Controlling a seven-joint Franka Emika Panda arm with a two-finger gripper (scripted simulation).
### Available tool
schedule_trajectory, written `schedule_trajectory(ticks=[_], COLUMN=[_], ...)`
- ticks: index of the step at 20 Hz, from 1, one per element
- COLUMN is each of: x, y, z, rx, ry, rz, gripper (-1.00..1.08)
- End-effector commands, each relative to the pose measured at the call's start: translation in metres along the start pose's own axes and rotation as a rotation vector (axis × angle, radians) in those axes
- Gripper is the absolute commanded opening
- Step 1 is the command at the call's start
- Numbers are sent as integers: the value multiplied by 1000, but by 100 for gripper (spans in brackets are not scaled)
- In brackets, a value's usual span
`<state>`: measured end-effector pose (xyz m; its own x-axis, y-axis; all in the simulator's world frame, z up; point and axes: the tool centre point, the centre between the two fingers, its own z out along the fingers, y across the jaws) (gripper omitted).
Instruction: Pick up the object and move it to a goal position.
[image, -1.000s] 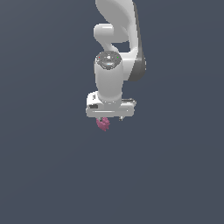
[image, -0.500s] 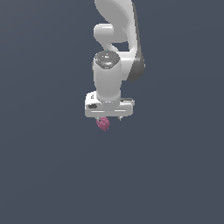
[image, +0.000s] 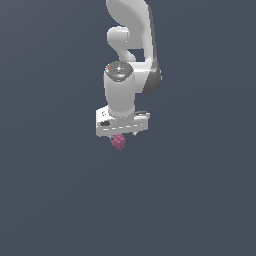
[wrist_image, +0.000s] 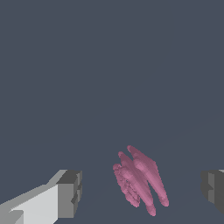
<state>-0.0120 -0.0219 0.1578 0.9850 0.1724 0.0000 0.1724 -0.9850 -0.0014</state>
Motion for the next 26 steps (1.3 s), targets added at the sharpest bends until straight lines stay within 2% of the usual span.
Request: schedule_trajectory(ticks=[1, 17, 26], x=[-4, -38, -52], y=[3, 20, 24], z=[5, 40, 51], rx=[-1, -3, -2], ry=[0, -1, -1], rz=[-50, -436, -577], gripper=[100, 100, 100])
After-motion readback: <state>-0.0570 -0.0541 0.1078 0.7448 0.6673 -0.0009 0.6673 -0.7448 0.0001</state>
